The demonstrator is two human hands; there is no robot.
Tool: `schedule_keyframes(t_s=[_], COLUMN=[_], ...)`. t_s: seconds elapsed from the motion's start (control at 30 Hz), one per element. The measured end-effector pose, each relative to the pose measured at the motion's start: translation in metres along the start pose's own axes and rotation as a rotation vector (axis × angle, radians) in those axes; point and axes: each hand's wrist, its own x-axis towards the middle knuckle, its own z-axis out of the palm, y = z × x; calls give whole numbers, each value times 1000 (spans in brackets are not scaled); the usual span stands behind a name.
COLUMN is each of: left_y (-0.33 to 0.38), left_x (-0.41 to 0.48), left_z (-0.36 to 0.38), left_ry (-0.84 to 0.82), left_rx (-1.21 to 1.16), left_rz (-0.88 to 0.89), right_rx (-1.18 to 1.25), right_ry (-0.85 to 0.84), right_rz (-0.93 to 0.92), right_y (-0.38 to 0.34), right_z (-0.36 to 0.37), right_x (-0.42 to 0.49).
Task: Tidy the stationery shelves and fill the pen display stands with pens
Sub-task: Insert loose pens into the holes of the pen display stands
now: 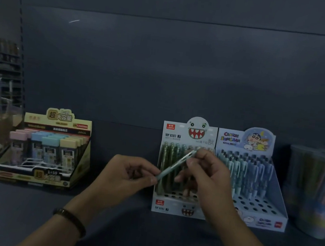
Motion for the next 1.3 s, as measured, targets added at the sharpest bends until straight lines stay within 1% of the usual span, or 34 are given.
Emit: schedule_keyframes(t_s=[0.1, 0.23, 0.27, 0.33, 0.4, 0.5, 0.6, 0.8, 1.0, 1.1, 1.17, 1.2, 1.27, 1.3], left_y=[-1, 0, -1, -6, -7, -3, -2, -5, -7, -9, -9, -9, -7, -7], left_x=[1, 1, 0, 0, -1, -2, -2, -3, -2, -3, -3, -3, -2, -1], left_z=[2, 6, 6, 5, 6, 7, 7, 5, 5, 3, 5, 4, -1, -5], left_ry=[33, 47, 43, 34, 41, -2, -84, -175, -198, -194, -172, -144, -51, 16], left_rx=[7, 6, 52, 223, 324, 417, 510, 577, 568, 564, 521, 449, 263, 208], left_rz=[14, 14, 14, 45, 88, 149, 200, 168, 115, 112, 111, 87, 37, 28], right_rx=[48, 7, -20, -112, -281, -548, -683, -675, -748, -753, -776, -800, -863, -886], right_ry=[56, 162, 204, 280, 313, 259, 218, 165, 81, 40, 9, -12, -54, -66], right_rz=[-32, -79, -102, -149, -216, -324, -362, -329, -278, -287, -277, -263, -231, -219], right_y=[-3, -2, -1, 1, 4, 8, 12, 10, 13, 13, 13, 13, 16, 16], right_z=[2, -3, -5, -11, -16, -18, -15, -13, -11, -9, -8, -8, -8, -8], right_x=[2, 9, 11, 15, 17, 16, 15, 13, 13, 12, 12, 13, 12, 12])
